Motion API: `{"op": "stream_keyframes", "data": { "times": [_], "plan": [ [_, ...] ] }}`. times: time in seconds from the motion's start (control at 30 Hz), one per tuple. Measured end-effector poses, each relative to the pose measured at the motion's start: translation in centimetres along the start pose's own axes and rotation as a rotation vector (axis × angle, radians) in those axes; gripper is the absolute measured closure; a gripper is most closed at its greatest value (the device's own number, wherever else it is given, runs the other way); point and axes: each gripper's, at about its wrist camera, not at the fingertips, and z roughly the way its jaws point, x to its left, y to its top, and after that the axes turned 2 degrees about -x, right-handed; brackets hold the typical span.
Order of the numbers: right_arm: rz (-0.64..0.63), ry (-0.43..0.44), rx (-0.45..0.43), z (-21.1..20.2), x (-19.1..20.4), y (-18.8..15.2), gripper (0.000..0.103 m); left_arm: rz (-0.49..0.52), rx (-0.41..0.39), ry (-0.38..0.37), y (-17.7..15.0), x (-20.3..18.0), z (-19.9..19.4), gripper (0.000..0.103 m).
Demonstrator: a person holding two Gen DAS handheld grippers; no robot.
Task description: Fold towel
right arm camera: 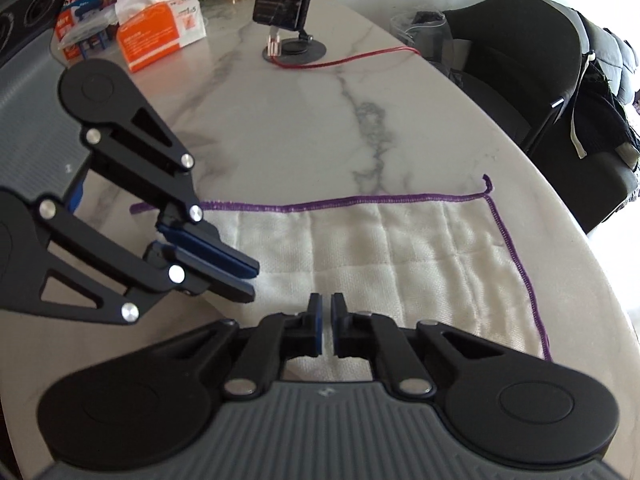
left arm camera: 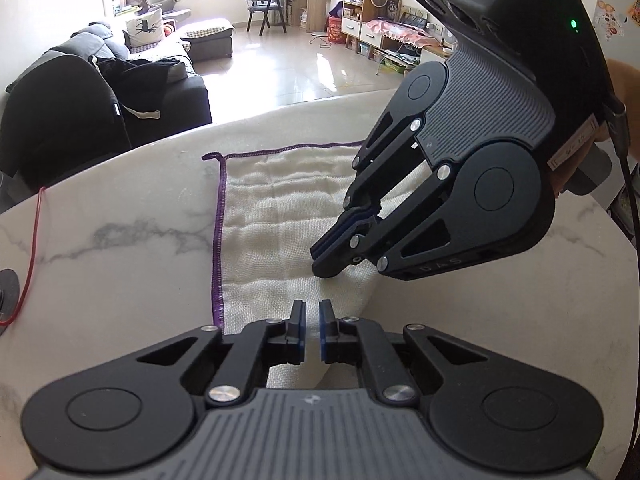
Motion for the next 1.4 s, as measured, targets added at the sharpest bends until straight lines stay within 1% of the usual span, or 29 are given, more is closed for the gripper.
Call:
{"op": "stream_keyframes", "data": {
  "times": [0.07, 0.27, 0.5, 0.63, 0.93, 1.4],
  "plan": [
    [-0.017, 0.013, 0.005, 0.1, 0.2, -0.4, 0.098, -0.01, 0.017, 0.002, -0.9, 0.5, 0.2, 0.097],
    [0.058, 0.006, -0.016, -1.3, -2.9, -2.9, 0.098, -0.042, -0.011, -0.014, -3.2, 1.7, -1.1, 0.097],
    [0.141, -0.051, -0.017, -3.2, -6.9, -6.2, 0.098, -0.058, -0.023, -0.008, -4.6, 2.6, -2.1, 0.097],
    [0.189, -0.085, -0.016, -4.1, -8.8, -7.8, 0.098, -0.088, -0.028, -0.017, -5.2, 3.4, -2.6, 0.096],
    [0.306, -0.152, -0.03, -6.0, -12.8, -11.1, 0.098, -0.116, -0.033, -0.025, -5.9, 3.9, -3.4, 0.095],
    [0.446, -0.234, -0.056, -8.2, -15.5, -13.6, 0.098, -0.118, -0.03, -0.019, -6.1, 3.9, -3.5, 0.095]
  ]
}}
